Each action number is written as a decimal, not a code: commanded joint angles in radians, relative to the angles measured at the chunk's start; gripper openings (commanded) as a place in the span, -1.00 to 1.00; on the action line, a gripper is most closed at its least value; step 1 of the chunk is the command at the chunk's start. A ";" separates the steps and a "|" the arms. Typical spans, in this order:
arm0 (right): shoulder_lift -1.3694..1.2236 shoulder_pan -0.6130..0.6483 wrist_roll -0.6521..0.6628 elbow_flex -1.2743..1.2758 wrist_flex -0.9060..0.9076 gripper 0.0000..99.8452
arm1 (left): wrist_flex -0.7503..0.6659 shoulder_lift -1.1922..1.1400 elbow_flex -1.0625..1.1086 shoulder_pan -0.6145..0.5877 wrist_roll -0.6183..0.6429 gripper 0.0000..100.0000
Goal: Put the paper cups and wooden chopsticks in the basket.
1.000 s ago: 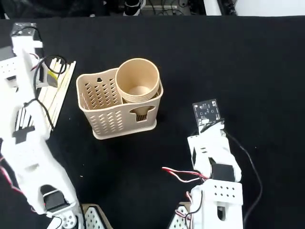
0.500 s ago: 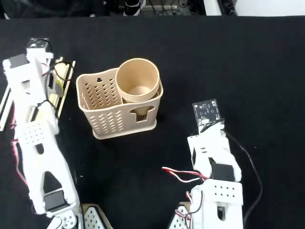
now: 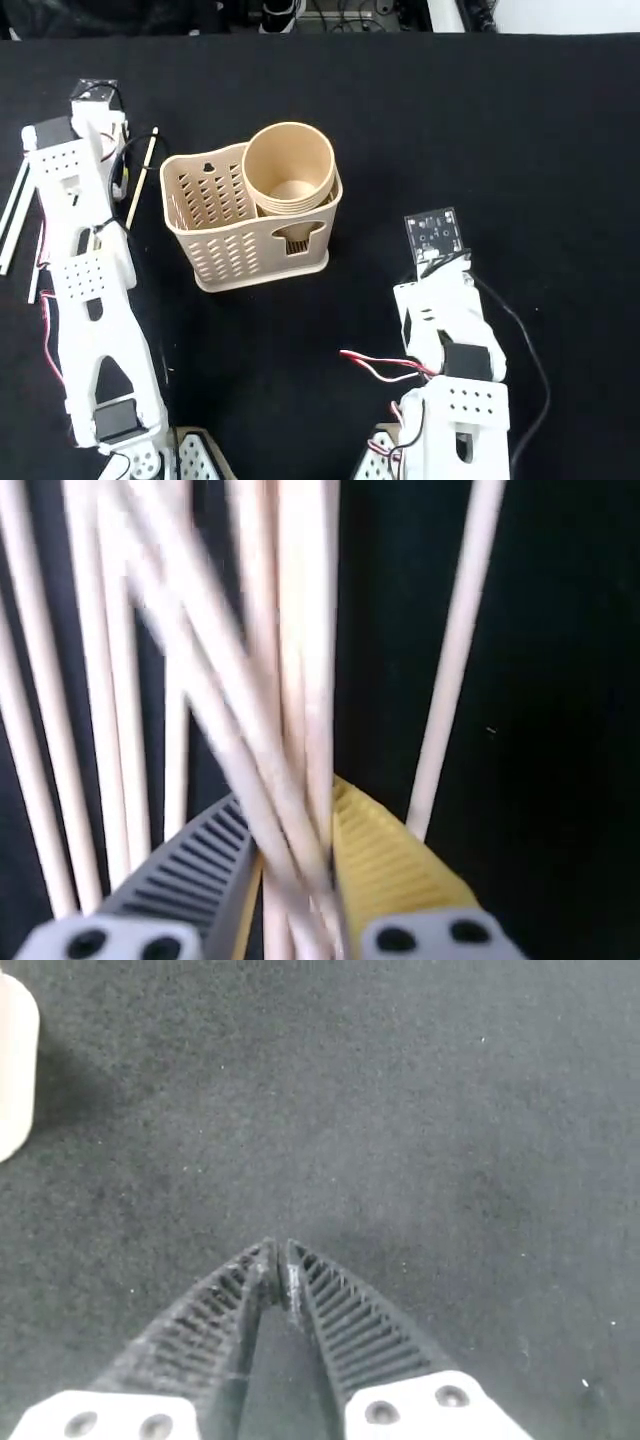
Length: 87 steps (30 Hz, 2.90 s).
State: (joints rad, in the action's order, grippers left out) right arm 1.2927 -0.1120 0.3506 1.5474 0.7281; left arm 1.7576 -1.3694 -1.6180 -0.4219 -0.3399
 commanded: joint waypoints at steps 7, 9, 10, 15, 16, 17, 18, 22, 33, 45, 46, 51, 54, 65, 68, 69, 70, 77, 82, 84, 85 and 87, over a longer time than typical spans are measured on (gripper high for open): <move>0.012 -0.008 0.008 0.001 -0.018 -0.96 | 0.006 0.192 0.056 0.007 0.267 -0.95; 0.012 -0.008 0.008 0.001 -0.018 -0.96 | 0.006 0.262 0.113 0.007 0.299 -0.95; 0.012 -0.008 0.008 0.001 -0.018 -0.96 | 0.006 0.302 0.140 0.008 0.311 -0.95; 0.012 -0.008 0.008 0.001 -0.018 -0.96 | 0.006 0.532 0.286 0.010 0.367 -0.95; 0.012 -0.008 0.008 0.001 -0.018 -0.96 | 0.006 0.578 0.317 0.010 0.371 -0.95; 0.012 -0.008 0.008 0.001 -0.018 -0.96 | 0.006 0.623 0.346 0.010 0.376 -0.95; 0.012 -0.008 0.008 0.001 -0.018 -0.96 | 0.005 0.664 0.374 0.010 0.374 -0.95; 0.012 -0.008 0.008 0.001 -0.018 -0.96 | 0.003 0.789 0.432 0.010 0.374 -0.95; 0.012 -0.008 0.008 0.001 -0.018 -0.96 | 0.003 1.059 0.449 0.010 0.433 -0.95; 0.012 -0.009 0.008 0.001 -0.015 -0.96 | 0.003 1.293 0.449 0.044 0.468 -0.95; 0.012 -0.009 0.008 0.001 -0.015 -0.96 | 0.003 1.309 0.449 0.054 0.468 -0.95; 0.012 -0.009 0.008 0.001 -0.012 -0.96 | 0.003 1.386 0.449 0.139 0.468 -0.95; 0.012 -0.009 0.008 0.001 -0.012 -0.96 | 0.003 1.405 0.449 0.179 0.470 -0.95; 0.012 -0.009 0.008 0.001 -0.012 -0.96 | 0.003 1.421 0.443 0.203 0.609 -0.94; 0.012 -0.009 0.008 0.001 -0.012 -0.96 | 0.003 1.421 0.447 0.246 0.643 -0.94; 0.012 -0.009 0.008 0.001 -0.012 -0.96 | 0.005 1.422 0.447 0.265 0.643 -0.94; 0.012 -0.009 0.008 0.001 -0.012 -0.96 | 0.005 1.428 0.449 0.289 0.643 -0.94; 0.012 -0.009 0.008 0.001 -0.012 -0.96 | 0.000 1.633 0.679 0.435 0.660 -0.94; 0.012 -0.009 0.008 0.001 -0.012 -0.96 | -0.115 1.803 0.947 0.446 0.649 -0.94; 0.012 -0.009 0.008 0.001 -0.012 -0.96 | -0.203 1.878 1.079 0.446 0.629 -0.94; 0.012 -0.009 0.008 0.001 -0.012 -0.96 | -0.247 1.919 1.152 0.452 0.612 -0.94; 0.012 -0.009 0.008 0.001 -0.012 -0.96 | -0.351 2.007 1.303 0.455 0.592 -0.94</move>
State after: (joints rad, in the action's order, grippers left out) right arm 1.2927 -0.1120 0.3506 1.5474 0.7281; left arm 1.5842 0.4826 -0.5715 0.0138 0.2969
